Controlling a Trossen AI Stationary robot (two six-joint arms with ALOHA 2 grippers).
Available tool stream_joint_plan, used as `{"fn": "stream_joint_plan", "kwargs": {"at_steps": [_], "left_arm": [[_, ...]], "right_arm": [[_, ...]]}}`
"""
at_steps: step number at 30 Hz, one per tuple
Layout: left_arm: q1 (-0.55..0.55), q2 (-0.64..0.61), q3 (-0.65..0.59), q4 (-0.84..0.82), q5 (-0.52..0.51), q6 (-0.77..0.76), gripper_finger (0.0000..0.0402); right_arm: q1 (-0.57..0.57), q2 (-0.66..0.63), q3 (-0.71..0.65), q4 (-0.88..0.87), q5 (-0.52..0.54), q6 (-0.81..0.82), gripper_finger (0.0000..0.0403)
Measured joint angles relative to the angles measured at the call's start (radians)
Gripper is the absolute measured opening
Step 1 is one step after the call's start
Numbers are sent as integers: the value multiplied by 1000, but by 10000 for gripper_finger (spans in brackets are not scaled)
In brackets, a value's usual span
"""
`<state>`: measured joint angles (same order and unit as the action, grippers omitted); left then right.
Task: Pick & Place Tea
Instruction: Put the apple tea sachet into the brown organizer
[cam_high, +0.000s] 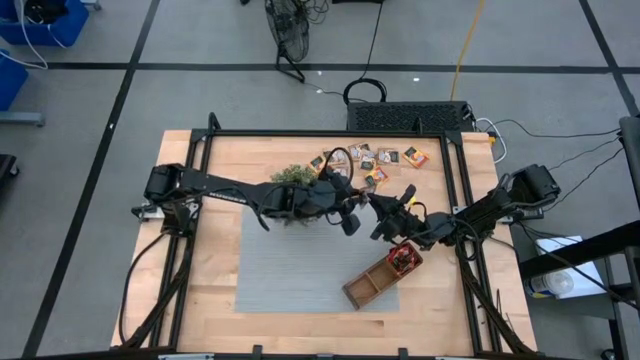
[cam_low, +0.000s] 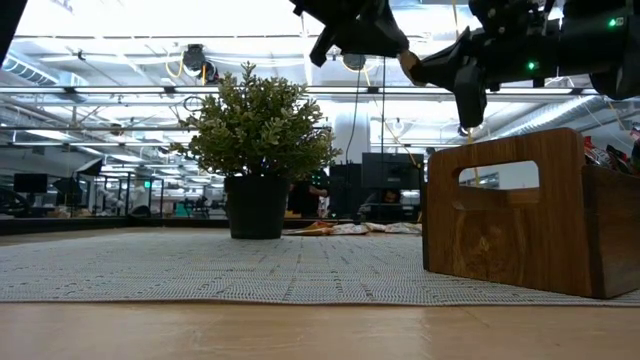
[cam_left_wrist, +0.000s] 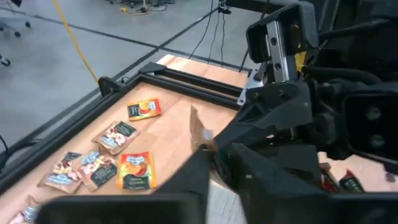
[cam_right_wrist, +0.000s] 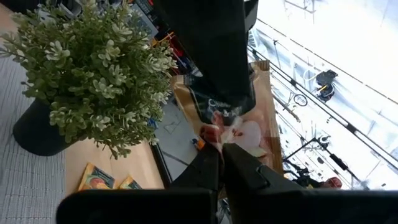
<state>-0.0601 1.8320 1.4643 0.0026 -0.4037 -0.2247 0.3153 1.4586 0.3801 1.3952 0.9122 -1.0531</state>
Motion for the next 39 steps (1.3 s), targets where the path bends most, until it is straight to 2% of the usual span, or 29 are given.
{"fn": "stream_joint_plan", "kwargs": {"at_steps": [2,3,7,12,15,21,26,31,39], "left_arm": [[7,0,0,-1,15,21,21],[11,0,0,-1,22,30,13],[15,0,0,-9,23,123,6],[13,-48,-2,-59,-31,257,4],[6,-93,0,-117,-80,294,3],[-7,-148,0,-278,-95,309,2],[-8,-149,-1,-387,-9,285,1],[-23,-150,-1,-472,68,220,1],[-76,-139,-1,-488,193,195,1]], "right_arm": [[0,0,0,0,1,23,4],[0,0,0,0,3,38,4],[0,0,0,-16,3,152,10],[1,-2,2,-86,-1,393,23],[1,0,0,-156,-4,520,30],[1,0,-1,-241,-19,654,35],[1,-40,0,-294,-108,695,30],[0,-156,-1,-436,-188,756,22],[-39,-310,0,-622,-431,843,12]]}}
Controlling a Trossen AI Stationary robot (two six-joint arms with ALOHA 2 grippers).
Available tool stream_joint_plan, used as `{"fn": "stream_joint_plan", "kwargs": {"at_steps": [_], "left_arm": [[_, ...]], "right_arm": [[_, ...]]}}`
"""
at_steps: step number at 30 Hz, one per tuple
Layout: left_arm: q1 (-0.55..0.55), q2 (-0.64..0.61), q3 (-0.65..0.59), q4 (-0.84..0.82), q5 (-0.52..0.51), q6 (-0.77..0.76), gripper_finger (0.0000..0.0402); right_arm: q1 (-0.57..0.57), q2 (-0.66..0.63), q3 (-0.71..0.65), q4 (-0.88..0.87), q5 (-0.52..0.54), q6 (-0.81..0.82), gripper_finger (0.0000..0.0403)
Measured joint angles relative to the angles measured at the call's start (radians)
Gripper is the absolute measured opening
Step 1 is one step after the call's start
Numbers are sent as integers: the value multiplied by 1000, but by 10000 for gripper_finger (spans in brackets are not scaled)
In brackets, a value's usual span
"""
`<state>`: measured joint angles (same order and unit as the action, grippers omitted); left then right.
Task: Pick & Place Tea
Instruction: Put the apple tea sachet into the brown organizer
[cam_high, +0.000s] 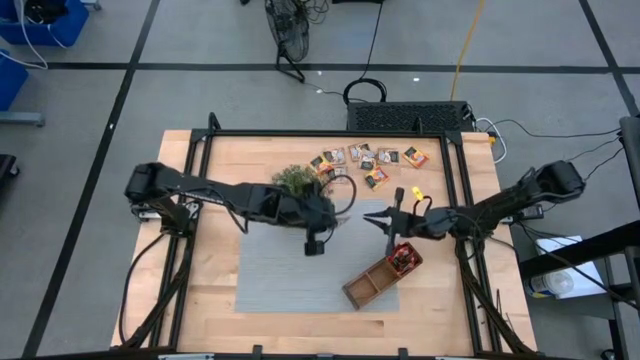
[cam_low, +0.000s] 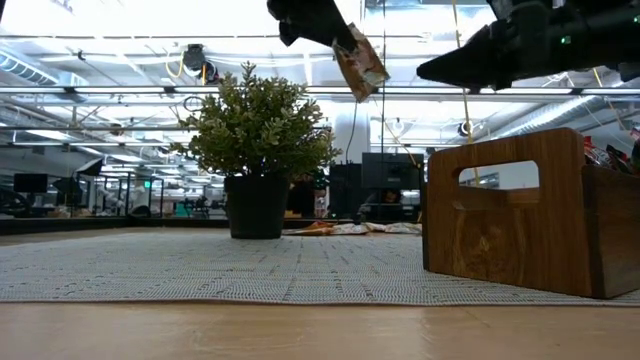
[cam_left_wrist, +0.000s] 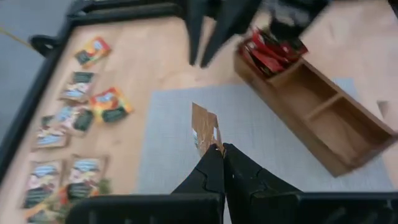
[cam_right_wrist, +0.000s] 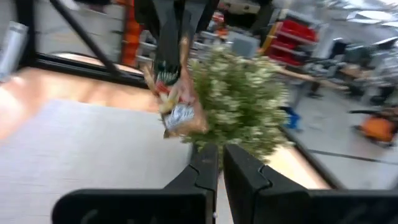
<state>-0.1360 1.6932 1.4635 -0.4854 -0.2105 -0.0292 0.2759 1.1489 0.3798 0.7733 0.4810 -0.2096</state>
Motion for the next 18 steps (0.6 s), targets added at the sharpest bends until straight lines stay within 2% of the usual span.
{"fn": "stream_joint_plan", "kwargs": {"at_steps": [3,6,9,14,18], "left_arm": [[-11,16,0,0,11,-12,0],[-9,31,0,-18,35,-32,0],[-8,55,0,-23,40,-40,0],[-9,77,0,-30,49,-44,0],[-11,75,0,-16,47,-32,0]], "right_arm": [[-20,-9,0,-9,-98,22,15],[-33,-9,3,-1,-180,12,35],[-48,-2,37,-35,-252,18,73],[-97,38,162,-207,-290,40,142],[-146,91,245,-299,-425,67,175]]}}
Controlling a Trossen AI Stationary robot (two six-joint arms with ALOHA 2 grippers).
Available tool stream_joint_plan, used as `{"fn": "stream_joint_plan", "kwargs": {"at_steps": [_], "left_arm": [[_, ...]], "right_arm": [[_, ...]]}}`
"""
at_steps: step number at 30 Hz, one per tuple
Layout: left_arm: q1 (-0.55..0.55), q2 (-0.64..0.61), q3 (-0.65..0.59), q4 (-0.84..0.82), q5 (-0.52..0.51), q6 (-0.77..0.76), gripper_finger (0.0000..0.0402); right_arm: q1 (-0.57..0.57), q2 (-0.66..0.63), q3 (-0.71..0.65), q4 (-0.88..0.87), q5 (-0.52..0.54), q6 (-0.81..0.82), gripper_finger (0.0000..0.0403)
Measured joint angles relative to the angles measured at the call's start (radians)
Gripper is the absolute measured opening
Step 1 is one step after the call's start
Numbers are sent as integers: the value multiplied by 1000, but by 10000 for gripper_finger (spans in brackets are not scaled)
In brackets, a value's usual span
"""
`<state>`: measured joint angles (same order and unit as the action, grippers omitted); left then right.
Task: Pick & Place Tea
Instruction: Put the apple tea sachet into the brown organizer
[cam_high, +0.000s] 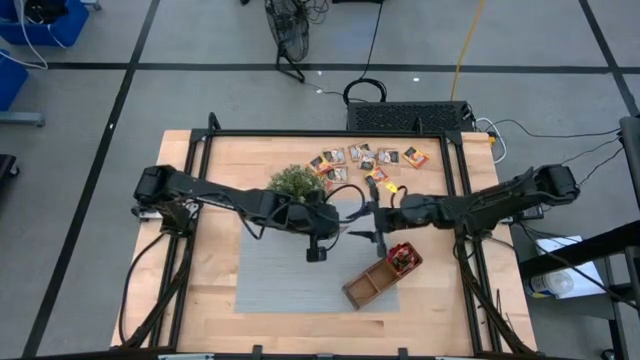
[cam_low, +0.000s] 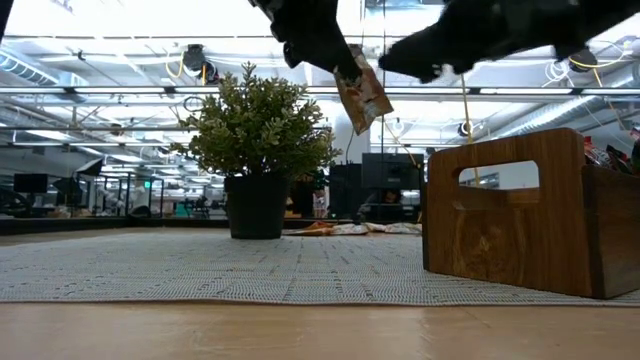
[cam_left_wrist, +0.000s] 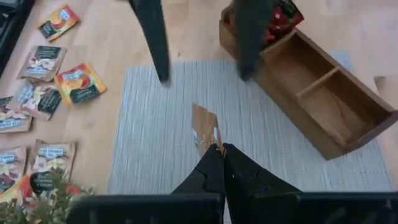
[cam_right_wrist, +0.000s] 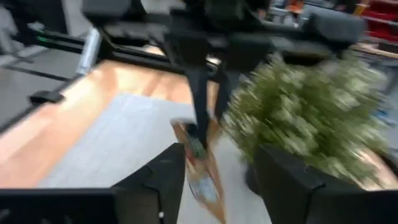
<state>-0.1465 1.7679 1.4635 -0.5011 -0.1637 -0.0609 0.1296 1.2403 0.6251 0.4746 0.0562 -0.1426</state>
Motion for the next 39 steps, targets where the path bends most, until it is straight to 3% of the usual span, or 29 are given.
{"fn": "stream_joint_plan", "kwargs": {"at_steps": [10,26,30,35,39], "left_arm": [[-6,1,0,-10,-3,43,0],[2,1,0,5,-1,60,0],[2,1,0,2,-1,58,1],[3,0,0,-2,0,58,2],[3,0,0,-4,2,55,2]], "right_arm": [[-97,89,36,22,-244,87,160],[-137,186,36,163,-297,120,135],[-145,206,36,185,-299,116,102],[-147,215,35,195,-309,70,23],[-147,215,34,179,-308,17,7]]}}
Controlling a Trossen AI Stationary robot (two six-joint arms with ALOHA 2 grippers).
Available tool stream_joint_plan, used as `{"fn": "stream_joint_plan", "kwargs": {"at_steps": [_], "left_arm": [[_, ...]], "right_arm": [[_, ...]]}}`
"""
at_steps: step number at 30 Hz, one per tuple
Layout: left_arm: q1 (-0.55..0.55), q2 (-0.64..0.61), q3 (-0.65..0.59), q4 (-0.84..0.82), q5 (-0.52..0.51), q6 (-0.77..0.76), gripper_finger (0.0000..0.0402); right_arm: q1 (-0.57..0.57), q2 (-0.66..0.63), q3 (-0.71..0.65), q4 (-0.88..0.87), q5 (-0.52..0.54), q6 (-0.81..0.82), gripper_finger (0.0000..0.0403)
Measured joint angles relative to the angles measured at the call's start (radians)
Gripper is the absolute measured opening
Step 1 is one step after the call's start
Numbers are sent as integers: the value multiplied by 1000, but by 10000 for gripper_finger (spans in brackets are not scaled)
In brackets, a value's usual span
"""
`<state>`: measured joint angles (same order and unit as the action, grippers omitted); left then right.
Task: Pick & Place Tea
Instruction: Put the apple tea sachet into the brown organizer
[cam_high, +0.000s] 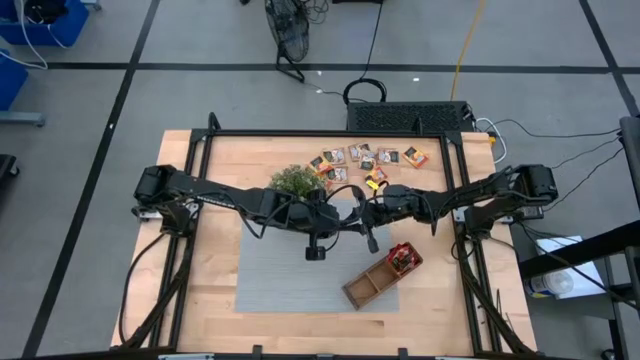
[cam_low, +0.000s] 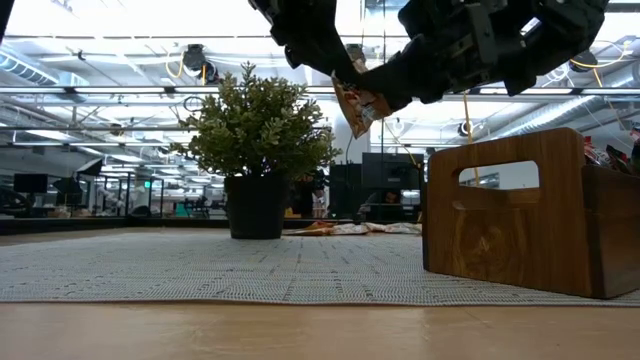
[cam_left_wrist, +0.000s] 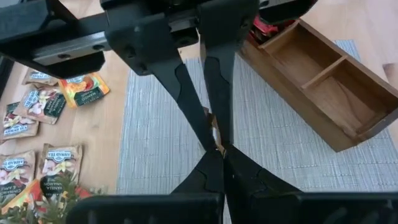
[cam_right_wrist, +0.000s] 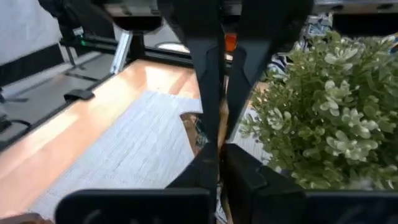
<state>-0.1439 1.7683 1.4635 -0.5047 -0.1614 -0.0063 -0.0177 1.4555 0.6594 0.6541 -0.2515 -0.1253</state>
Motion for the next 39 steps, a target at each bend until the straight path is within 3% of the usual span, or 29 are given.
{"fn": "stream_joint_plan", "kwargs": {"at_steps": [5,11,17,22,26,28,32,39], "left_arm": [[-4,-3,0,9,0,-23,7],[-12,-19,0,21,10,-29,46],[-15,-29,0,29,9,-25,73],[-16,-58,1,22,-32,-19,82],[-13,-60,1,34,-66,10,76],[-13,-60,1,39,-74,28,72],[-9,-60,1,54,-76,37,64],[-7,-60,1,90,-76,34,50]], "right_arm": [[0,-28,1,-50,9,-32,0],[26,-71,2,-97,25,-52,0],[75,-111,1,-210,162,-50,0],[214,-231,1,-426,273,40,0],[351,-319,-2,-608,308,206,0],[421,-345,-22,-618,316,298,0],[545,-352,-67,-624,474,414,0],[638,-293,-116,-581,664,510,0]]}}
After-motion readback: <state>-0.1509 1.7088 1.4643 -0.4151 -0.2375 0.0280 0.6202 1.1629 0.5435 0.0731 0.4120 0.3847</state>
